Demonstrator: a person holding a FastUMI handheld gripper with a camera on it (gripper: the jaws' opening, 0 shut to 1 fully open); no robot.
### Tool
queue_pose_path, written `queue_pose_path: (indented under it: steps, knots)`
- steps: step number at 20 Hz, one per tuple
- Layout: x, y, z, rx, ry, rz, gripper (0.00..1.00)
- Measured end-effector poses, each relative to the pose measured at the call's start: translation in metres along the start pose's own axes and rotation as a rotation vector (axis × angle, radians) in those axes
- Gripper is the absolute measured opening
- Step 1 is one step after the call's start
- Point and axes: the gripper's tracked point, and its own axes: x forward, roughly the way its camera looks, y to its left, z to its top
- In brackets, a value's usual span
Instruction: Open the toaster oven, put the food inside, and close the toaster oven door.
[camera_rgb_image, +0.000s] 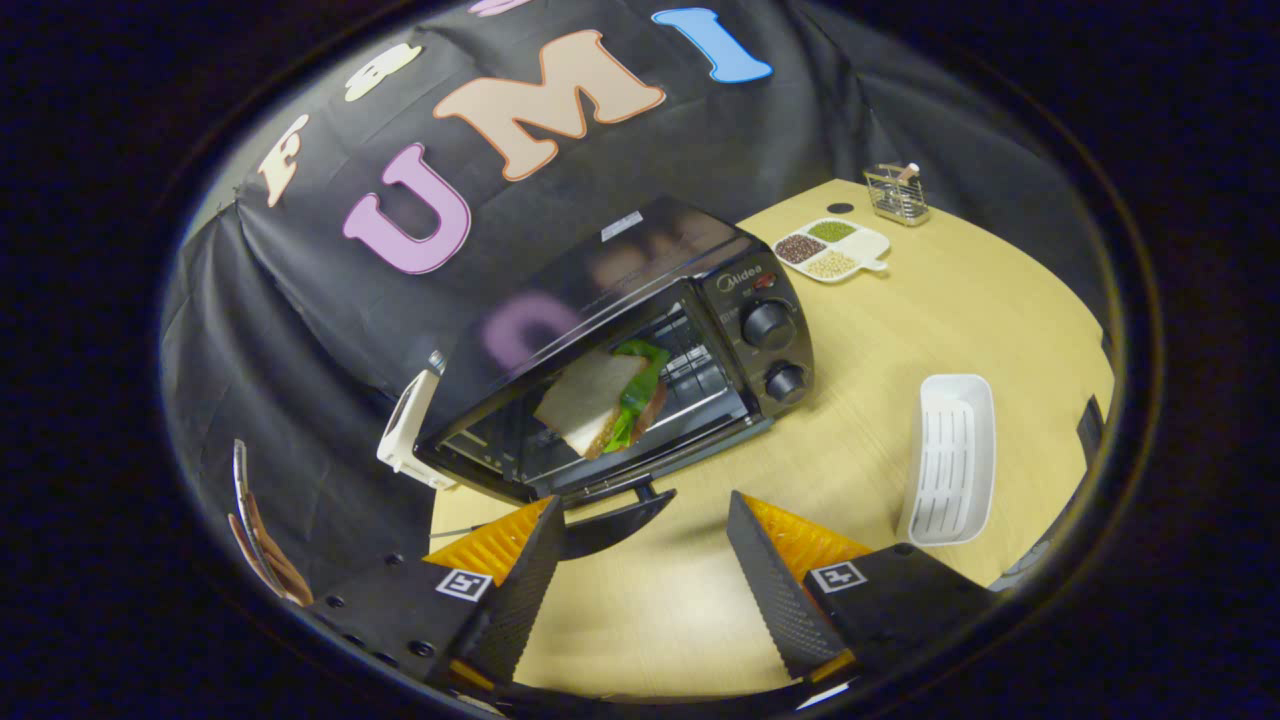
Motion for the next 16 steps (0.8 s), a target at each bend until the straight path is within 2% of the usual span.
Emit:
queue_pose_path:
  steps: [7,16]
  knots:
    - [0.012,0.02,0.036,-0.068,-0.135,-0.001,0.99]
    - [0.045,0.035,0.074,-0.079,-0.218,0.037,0.99]
